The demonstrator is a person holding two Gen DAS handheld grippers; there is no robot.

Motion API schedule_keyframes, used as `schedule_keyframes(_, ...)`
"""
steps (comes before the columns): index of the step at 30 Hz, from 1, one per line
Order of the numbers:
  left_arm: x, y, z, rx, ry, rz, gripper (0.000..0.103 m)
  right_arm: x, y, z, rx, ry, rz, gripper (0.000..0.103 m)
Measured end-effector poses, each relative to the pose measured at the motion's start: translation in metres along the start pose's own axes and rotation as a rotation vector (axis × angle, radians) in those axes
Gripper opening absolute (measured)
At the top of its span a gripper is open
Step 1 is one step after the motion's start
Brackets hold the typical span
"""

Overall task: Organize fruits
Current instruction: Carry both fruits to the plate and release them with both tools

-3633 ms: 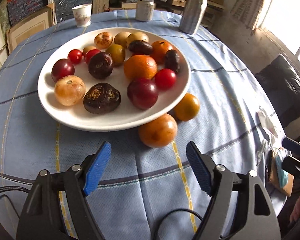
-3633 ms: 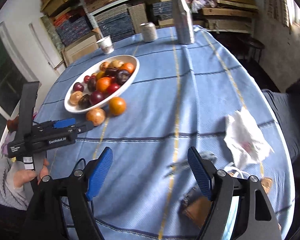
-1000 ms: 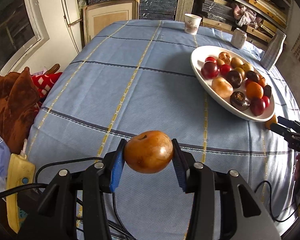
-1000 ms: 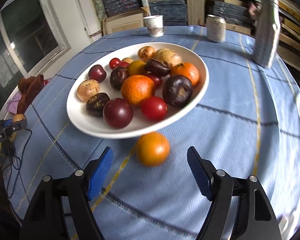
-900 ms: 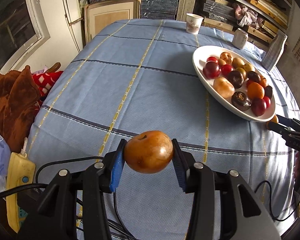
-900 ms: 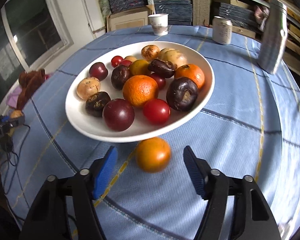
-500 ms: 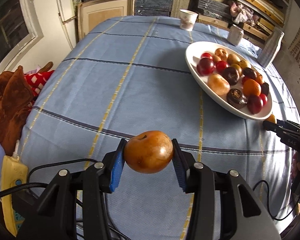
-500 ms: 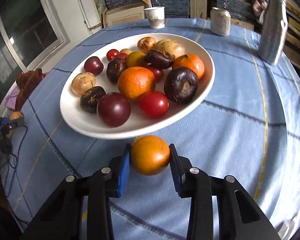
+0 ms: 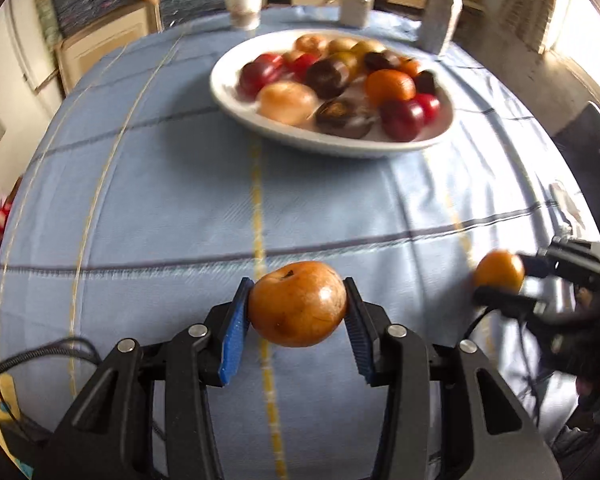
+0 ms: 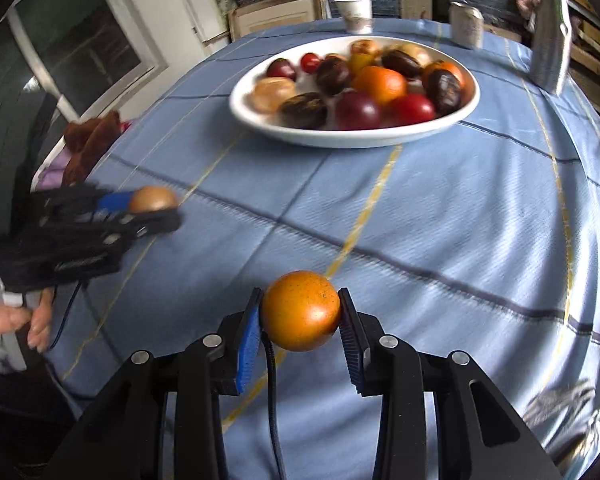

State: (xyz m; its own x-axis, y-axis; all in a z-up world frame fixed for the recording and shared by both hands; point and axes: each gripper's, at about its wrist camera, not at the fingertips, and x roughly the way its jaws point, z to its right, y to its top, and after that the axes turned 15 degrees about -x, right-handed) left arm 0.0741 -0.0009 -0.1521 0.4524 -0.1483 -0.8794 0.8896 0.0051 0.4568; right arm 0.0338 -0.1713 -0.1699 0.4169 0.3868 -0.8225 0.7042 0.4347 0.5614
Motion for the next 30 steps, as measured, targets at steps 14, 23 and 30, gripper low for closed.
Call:
schedule_keyframes(14,-0.086,0.079,0.02,-0.008,-0.077,0.196,0.044,-0.103,0.08,0.012,-0.037,-0.131,0.247,0.037)
schedule_keyframes(23,-0.097,0.144,0.024,-0.014,-0.071,0.269,0.044,-0.105,0.137,0.03,-0.061,-0.144,0.326,0.037)
schedule_keyframes(30,-0.056,0.19,0.025,-0.019,-0.052,0.254,0.044,-0.063,0.153,0.042,-0.035,-0.119,0.284,0.037)
